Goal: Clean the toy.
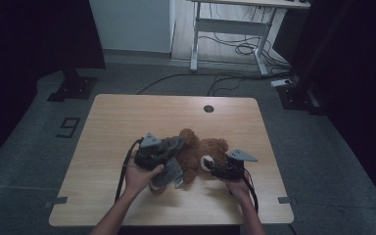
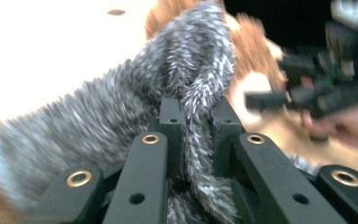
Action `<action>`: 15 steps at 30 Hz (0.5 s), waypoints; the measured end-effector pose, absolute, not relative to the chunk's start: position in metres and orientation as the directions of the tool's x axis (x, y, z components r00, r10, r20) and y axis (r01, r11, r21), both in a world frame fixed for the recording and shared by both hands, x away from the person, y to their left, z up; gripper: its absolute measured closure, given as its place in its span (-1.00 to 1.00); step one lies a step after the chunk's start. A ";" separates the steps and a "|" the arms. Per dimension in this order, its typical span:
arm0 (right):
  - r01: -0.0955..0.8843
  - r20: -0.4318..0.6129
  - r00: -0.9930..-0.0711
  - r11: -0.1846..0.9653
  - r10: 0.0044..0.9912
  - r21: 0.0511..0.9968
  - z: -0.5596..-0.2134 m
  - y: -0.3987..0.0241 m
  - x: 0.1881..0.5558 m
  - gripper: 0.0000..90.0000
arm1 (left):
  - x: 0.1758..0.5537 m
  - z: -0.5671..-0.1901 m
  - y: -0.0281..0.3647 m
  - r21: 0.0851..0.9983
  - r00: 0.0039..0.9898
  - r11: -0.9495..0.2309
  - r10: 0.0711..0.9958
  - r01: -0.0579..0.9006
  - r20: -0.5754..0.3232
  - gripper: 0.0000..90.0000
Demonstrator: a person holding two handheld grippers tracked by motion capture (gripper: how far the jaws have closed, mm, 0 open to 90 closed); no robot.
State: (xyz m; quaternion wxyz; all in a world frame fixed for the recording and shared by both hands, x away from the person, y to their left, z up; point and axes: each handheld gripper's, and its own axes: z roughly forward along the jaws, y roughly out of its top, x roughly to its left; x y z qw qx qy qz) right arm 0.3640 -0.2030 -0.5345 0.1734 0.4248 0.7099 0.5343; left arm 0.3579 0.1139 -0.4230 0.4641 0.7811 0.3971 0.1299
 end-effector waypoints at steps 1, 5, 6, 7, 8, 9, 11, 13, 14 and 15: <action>0.416 0.205 -0.578 0.069 0.790 0.907 -0.535 -0.203 0.363 -0.51 | 0.364 -0.417 0.115 0.827 0.640 -0.250 0.751 0.504 -0.163 0.75; 0.410 0.191 -0.577 0.079 0.794 0.909 -0.534 -0.201 0.361 -0.52 | 0.393 -0.411 0.106 0.788 0.605 -0.257 0.776 0.560 -0.177 0.74; 0.408 0.188 -0.578 0.082 0.794 0.909 -0.534 -0.201 0.360 -0.52 | 0.400 -0.415 0.100 0.771 0.601 -0.263 0.777 0.580 -0.187 0.74; 0.408 0.184 -0.579 0.087 0.794 0.909 -0.534 -0.201 0.359 -0.52 | 0.406 -0.420 0.094 0.754 0.600 -0.269 0.775 0.599 -0.200 0.74; 0.405 0.180 -0.579 0.090 0.795 0.910 -0.533 -0.201 0.359 -0.52 | 0.410 -0.425 0.087 0.741 0.600 -0.275 0.772 0.613 -0.209 0.74; 0.404 0.177 -0.579 0.092 0.796 0.910 -0.533 -0.200 0.358 -0.52 | 0.413 -0.430 0.081 0.728 0.599 -0.285 0.772 0.623 -0.211 0.74; 0.400 0.167 -0.581 0.100 0.797 0.911 -0.534 -0.200 0.356 -0.53 | 0.414 -0.439 0.070 0.713 0.611 -0.310 0.764 0.629 -0.207 0.74; 0.400 0.165 -0.584 0.105 0.795 0.910 -0.534 -0.201 0.354 -0.54 | 0.411 -0.444 0.065 0.713 0.623 -0.334 0.761 0.616 -0.181 0.74; 0.406 0.172 -0.583 0.101 0.794 0.908 -0.534 -0.202 0.354 -0.56 | 0.411 -0.446 0.066 0.713 0.629 -0.343 0.758 0.611 -0.174 0.73; 0.412 0.177 -0.582 0.100 0.794 0.906 -0.533 -0.203 0.354 -0.60 | 0.411 -0.448 0.068 0.713 0.629 -0.337 0.755 0.615 -0.185 0.73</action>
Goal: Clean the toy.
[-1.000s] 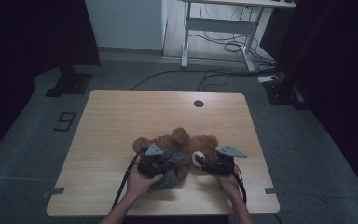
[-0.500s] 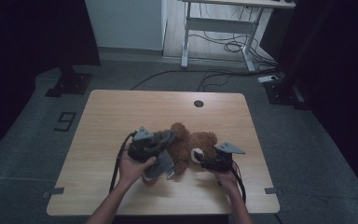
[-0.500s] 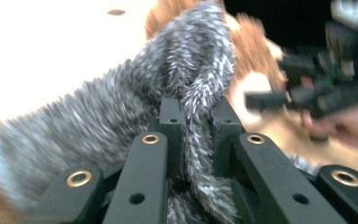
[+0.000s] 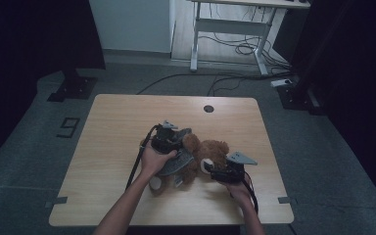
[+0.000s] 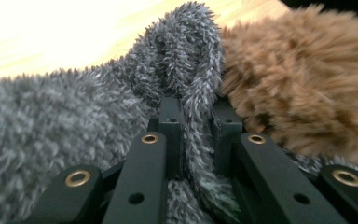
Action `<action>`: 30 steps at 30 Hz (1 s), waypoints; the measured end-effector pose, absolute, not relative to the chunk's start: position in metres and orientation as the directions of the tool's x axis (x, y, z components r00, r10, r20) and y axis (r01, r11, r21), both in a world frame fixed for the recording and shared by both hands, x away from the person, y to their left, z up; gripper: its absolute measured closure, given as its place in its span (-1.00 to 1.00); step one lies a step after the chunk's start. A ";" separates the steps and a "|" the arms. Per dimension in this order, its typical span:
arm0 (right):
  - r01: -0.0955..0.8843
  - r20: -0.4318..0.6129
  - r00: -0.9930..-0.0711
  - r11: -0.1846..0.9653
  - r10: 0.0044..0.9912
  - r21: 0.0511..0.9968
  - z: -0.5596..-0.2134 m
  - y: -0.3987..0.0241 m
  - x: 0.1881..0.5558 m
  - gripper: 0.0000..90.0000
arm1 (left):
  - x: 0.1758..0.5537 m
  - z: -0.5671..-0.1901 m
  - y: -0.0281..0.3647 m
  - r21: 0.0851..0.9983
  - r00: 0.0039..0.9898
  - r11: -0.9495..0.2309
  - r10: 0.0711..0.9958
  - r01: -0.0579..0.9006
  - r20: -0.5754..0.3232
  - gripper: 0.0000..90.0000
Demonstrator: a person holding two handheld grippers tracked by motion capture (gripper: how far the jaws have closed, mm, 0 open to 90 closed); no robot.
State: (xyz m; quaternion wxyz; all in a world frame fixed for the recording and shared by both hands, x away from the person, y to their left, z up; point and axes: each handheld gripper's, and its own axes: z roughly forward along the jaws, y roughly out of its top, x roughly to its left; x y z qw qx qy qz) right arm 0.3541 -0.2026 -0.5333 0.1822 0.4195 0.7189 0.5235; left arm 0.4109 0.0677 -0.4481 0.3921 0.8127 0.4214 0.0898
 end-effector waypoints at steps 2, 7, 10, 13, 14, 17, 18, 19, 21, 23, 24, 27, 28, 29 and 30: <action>0.417 0.177 -0.573 0.098 0.800 0.904 -0.533 -0.201 0.353 -0.65 | 0.410 -0.452 0.073 0.707 0.629 -0.320 0.745 0.630 -0.223 0.74; 0.433 0.172 -0.571 0.117 0.803 0.894 -0.528 -0.199 0.351 -0.82 | 0.401 -0.461 0.079 0.721 0.635 -0.300 0.733 0.624 -0.244 0.75; 0.449 0.178 -0.579 0.128 0.796 0.884 -0.525 -0.202 0.350 -0.90 | 0.394 -0.465 0.079 0.738 0.636 -0.300 0.740 0.604 -0.220 0.75; 0.462 0.209 -0.581 0.108 0.786 0.880 -0.517 -0.209 0.348 -0.93 | 0.390 -0.467 0.080 0.745 0.636 -0.299 0.743 0.596 -0.211 0.76; 0.459 0.226 -0.579 0.084 0.783 0.884 -0.514 -0.213 0.346 -0.91 | 0.389 -0.467 0.081 0.746 0.638 -0.296 0.739 0.597 -0.217 0.76; 0.449 0.254 -0.555 0.028 0.792 0.893 -0.503 -0.228 0.343 -0.92 | 0.383 -0.469 0.083 0.750 0.645 -0.298 0.733 0.591 -0.218 0.76; 0.448 0.263 -0.554 0.017 0.790 0.894 -0.500 -0.233 0.343 -0.92 | 0.381 -0.469 0.083 0.754 0.648 -0.298 0.731 0.586 -0.215 0.76; 0.449 0.270 -0.552 0.008 0.789 0.894 -0.498 -0.236 0.343 -0.93 | 0.379 -0.469 0.083 0.754 0.653 -0.303 0.727 0.582 -0.212 0.76; 0.449 0.268 -0.549 0.008 0.792 0.894 -0.497 -0.239 0.343 -0.94 | 0.375 -0.470 0.084 0.759 0.658 -0.304 0.723 0.575 -0.209 0.76; 0.458 0.272 -0.555 0.015 0.786 0.889 -0.497 -0.239 0.344 -0.95 | 0.371 -0.471 0.084 0.764 0.665 -0.308 0.718 0.568 -0.205 0.76; 0.460 0.269 -0.558 0.022 0.785 0.888 -0.497 -0.238 0.344 -0.95 | 0.368 -0.472 0.084 0.766 0.668 -0.306 0.715 0.565 -0.207 0.76; 0.477 0.272 -0.562 0.037 0.781 0.878 -0.500 -0.232 0.347 -0.98 | 0.361 -0.474 0.086 0.773 0.676 -0.303 0.705 0.558 -0.212 0.77; 0.482 0.271 -0.566 0.046 0.778 0.875 -0.501 -0.230 0.347 -0.98 | 0.358 -0.474 0.087 0.774 0.678 -0.299 0.702 0.558 -0.218 0.77; 0.488 0.271 -0.571 0.055 0.775 0.871 -0.502 -0.227 0.348 -0.99 | 0.355 -0.475 0.088 0.778 0.681 -0.295 0.699 0.554 -0.219 0.76; 0.495 0.269 -0.576 0.068 0.772 0.866 -0.503 -0.224 0.349 -0.99 | 0.351 -0.476 0.088 0.784 0.684 -0.294 0.696 0.547 -0.216 0.76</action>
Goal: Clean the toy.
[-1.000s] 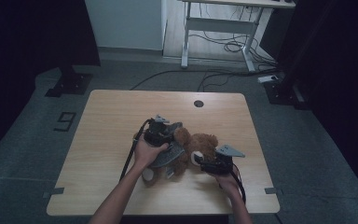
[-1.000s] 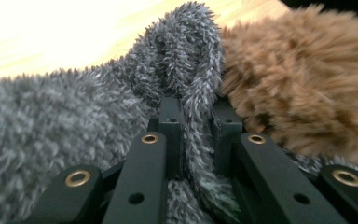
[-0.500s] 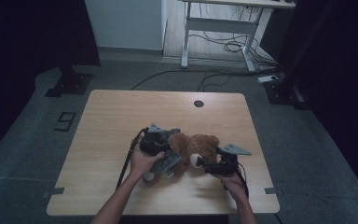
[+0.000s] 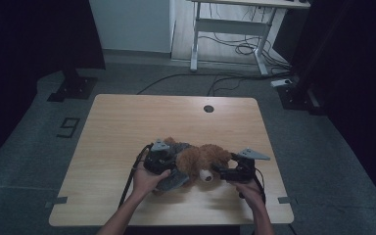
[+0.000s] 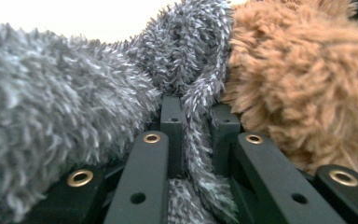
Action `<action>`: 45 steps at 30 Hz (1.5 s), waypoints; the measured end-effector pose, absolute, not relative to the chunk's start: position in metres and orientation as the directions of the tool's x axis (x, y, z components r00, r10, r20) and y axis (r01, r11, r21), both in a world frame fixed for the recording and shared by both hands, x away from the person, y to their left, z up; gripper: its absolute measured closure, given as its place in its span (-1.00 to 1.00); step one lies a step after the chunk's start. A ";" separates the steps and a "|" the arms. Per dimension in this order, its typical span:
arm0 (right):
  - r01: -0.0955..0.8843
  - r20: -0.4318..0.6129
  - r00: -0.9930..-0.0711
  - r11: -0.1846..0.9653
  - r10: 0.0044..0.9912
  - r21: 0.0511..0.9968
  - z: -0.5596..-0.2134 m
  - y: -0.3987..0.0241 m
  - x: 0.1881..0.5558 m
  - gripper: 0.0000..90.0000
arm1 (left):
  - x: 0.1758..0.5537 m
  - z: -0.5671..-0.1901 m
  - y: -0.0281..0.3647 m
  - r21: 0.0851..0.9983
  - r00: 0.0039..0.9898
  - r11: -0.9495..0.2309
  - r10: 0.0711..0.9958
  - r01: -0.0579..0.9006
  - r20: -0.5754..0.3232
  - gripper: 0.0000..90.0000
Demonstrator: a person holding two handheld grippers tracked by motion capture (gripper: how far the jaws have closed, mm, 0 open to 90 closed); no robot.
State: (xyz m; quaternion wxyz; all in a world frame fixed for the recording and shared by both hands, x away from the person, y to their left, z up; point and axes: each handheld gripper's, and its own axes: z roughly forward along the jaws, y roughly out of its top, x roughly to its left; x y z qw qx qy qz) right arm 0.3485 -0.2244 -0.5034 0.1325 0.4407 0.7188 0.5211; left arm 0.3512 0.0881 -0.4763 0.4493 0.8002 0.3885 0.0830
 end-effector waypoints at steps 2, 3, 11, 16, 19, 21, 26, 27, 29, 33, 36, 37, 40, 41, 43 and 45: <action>0.499 0.250 -0.602 0.113 0.758 0.859 -0.507 -0.218 0.349 -1.00 | 0.345 -0.478 0.089 0.792 0.690 -0.292 0.692 0.535 -0.211 0.76; 0.503 0.238 -0.614 0.140 0.753 0.853 -0.509 -0.215 0.349 -1.00 | 0.342 -0.479 0.090 0.795 0.693 -0.289 0.689 0.533 -0.215 0.76; 0.497 0.265 -0.655 0.140 0.708 0.856 -0.523 -0.217 0.348 -0.62 | 0.337 -0.477 0.096 0.793 0.696 -0.267 0.672 0.548 -0.255 0.75; 0.491 0.264 -0.654 0.132 0.709 0.861 -0.525 -0.216 0.346 -0.39 | 0.341 -0.452 0.105 0.789 0.694 -0.253 0.664 0.560 -0.280 0.71; 0.475 0.243 -0.662 0.146 0.709 0.868 -0.525 -0.214 0.344 -0.36 | 0.346 -0.431 0.104 0.808 0.696 -0.239 0.667 0.539 -0.267 0.72; 0.472 0.238 -0.660 0.146 0.713 0.869 -0.525 -0.213 0.344 -0.36 | 0.351 -0.419 0.096 0.817 0.704 -0.240 0.663 0.524 -0.257 0.72; 0.464 0.223 -0.659 0.156 0.718 0.872 -0.524 -0.212 0.341 -0.34 | 0.363 -0.416 0.054 0.794 0.728 -0.299 0.640 0.530 -0.245 0.72; 0.463 0.221 -0.658 0.155 0.720 0.873 -0.524 -0.212 0.341 -0.34 | 0.364 -0.421 0.047 0.784 0.730 -0.320 0.642 0.533 -0.235 0.72; 0.459 0.217 -0.658 0.156 0.721 0.875 -0.524 -0.212 0.341 -0.34 | 0.367 -0.435 0.034 0.756 0.729 -0.357 0.647 0.548 -0.223 0.72; 0.463 0.214 -0.657 0.164 0.723 0.871 -0.525 -0.214 0.341 -0.32 | 0.366 -0.454 0.042 0.763 0.719 -0.324 0.648 0.559 -0.252 0.72; 0.463 0.221 -0.655 0.153 0.723 0.873 -0.526 -0.214 0.341 -0.32 | 0.362 -0.457 0.060 0.769 0.707 -0.312 0.665 0.558 -0.243 0.73; 0.465 0.223 -0.654 0.152 0.723 0.872 -0.526 -0.214 0.341 -0.32 | 0.360 -0.458 0.067 0.773 0.704 -0.306 0.667 0.556 -0.243 0.73; 0.465 0.225 -0.651 0.146 0.725 0.873 -0.526 -0.214 0.341 -0.32 | 0.354 -0.460 0.085 0.781 0.695 -0.293 0.679 0.552 -0.237 0.73; 0.466 0.226 -0.651 0.146 0.725 0.873 -0.526 -0.214 0.341 -0.32 | 0.352 -0.460 0.090 0.783 0.692 -0.290 0.683 0.550 -0.233 0.73; 0.465 0.230 -0.649 0.139 0.726 0.874 -0.526 -0.214 0.341 -0.32 | 0.349 -0.460 0.101 0.788 0.683 -0.279 0.692 0.549 -0.231 0.73; 0.465 0.231 -0.648 0.137 0.726 0.874 -0.527 -0.214 0.341 -0.31 | 0.347 -0.461 0.111 0.792 0.672 -0.273 0.707 0.546 -0.220 0.73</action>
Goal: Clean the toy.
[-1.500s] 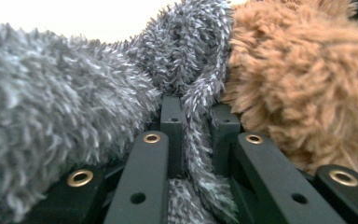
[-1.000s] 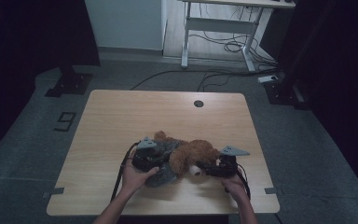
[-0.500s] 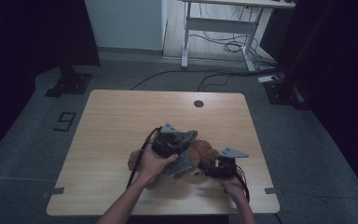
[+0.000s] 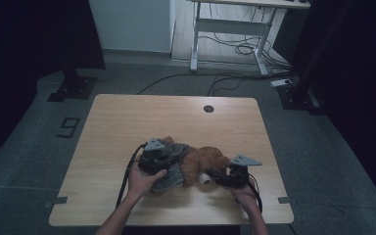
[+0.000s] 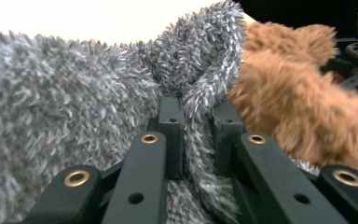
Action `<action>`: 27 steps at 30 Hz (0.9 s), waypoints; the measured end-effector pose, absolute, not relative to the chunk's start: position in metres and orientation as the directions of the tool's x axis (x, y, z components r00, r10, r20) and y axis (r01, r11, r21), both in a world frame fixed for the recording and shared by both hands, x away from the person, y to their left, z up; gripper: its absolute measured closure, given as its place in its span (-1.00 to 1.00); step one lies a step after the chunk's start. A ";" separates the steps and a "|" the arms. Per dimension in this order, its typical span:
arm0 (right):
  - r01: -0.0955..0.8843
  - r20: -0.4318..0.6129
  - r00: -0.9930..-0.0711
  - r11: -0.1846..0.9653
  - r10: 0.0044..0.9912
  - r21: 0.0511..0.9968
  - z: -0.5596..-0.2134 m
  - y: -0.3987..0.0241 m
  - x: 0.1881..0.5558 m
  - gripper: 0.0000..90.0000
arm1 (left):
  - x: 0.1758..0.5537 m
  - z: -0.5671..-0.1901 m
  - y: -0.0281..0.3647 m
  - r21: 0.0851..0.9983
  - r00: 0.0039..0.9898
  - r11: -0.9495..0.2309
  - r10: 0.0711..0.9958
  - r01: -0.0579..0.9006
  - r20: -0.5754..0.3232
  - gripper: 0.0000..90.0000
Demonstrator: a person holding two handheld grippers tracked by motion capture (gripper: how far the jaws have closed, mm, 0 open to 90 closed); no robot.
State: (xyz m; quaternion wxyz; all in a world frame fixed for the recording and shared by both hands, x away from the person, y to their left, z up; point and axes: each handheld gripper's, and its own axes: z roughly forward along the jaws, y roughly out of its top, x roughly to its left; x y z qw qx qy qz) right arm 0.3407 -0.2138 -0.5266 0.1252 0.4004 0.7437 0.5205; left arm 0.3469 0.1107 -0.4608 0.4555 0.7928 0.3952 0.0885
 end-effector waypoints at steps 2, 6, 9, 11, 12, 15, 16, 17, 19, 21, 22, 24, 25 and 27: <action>0.466 0.231 -0.649 0.138 0.725 0.874 -0.527 -0.214 0.341 -0.31 | 0.345 -0.462 0.121 0.794 0.657 -0.267 0.724 0.546 -0.208 0.73; 0.465 0.234 -0.650 0.136 0.723 0.875 -0.527 -0.214 0.341 -0.31 | 0.346 -0.469 0.142 0.789 0.619 -0.243 0.757 0.565 -0.210 0.73; 0.465 0.234 -0.650 0.136 0.723 0.875 -0.527 -0.214 0.341 -0.31 | 0.348 -0.469 0.154 0.780 0.596 -0.215 0.767 0.588 -0.238 0.72; 0.466 0.236 -0.649 0.134 0.723 0.874 -0.527 -0.214 0.341 -0.31 | 0.349 -0.465 0.154 0.778 0.594 -0.216 0.768 0.590 -0.237 0.72; 0.467 0.238 -0.649 0.132 0.723 0.874 -0.527 -0.214 0.341 -0.31 | 0.349 -0.460 0.152 0.779 0.598 -0.223 0.768 0.586 -0.230 0.72; 0.473 0.248 -0.644 0.122 0.723 0.873 -0.528 -0.214 0.341 -0.31 | 0.351 -0.441 0.136 0.790 0.617 -0.257 0.764 0.557 -0.186 0.72; 0.471 0.248 -0.644 0.120 0.723 0.874 -0.528 -0.214 0.341 -0.31 | 0.354 -0.435 0.128 0.793 0.629 -0.270 0.758 0.546 -0.175 0.72; 0.470 0.246 -0.645 0.121 0.724 0.875 -0.528 -0.214 0.341 -0.31 | 0.357 -0.429 0.120 0.795 0.640 -0.277 0.749 0.540 -0.174 0.72; 0.466 0.239 -0.645 0.126 0.726 0.876 -0.528 -0.214 0.340 -0.31 | 0.365 -0.419 0.103 0.801 0.661 -0.285 0.729 0.527 -0.175 0.72; 0.465 0.235 -0.646 0.130 0.726 0.876 -0.528 -0.214 0.340 -0.31 | 0.373 -0.413 0.084 0.801 0.683 -0.293 0.706 0.521 -0.186 0.72; 0.463 0.233 -0.647 0.131 0.726 0.877 -0.528 -0.214 0.340 -0.31 | 0.376 -0.411 0.074 0.801 0.693 -0.294 0.693 0.522 -0.198 0.72; 0.464 0.233 -0.647 0.132 0.726 0.876 -0.527 -0.214 0.340 -0.31 | 0.380 -0.410 0.053 0.795 0.710 -0.299 0.669 0.529 -0.221 0.72; 0.466 0.237 -0.645 0.129 0.727 0.875 -0.527 -0.214 0.340 -0.31 | 0.380 -0.409 0.042 0.793 0.719 -0.305 0.658 0.528 -0.225 0.72; 0.465 0.236 -0.645 0.129 0.727 0.876 -0.528 -0.214 0.340 -0.31 | 0.378 -0.409 0.020 0.788 0.743 -0.335 0.632 0.516 -0.218 0.72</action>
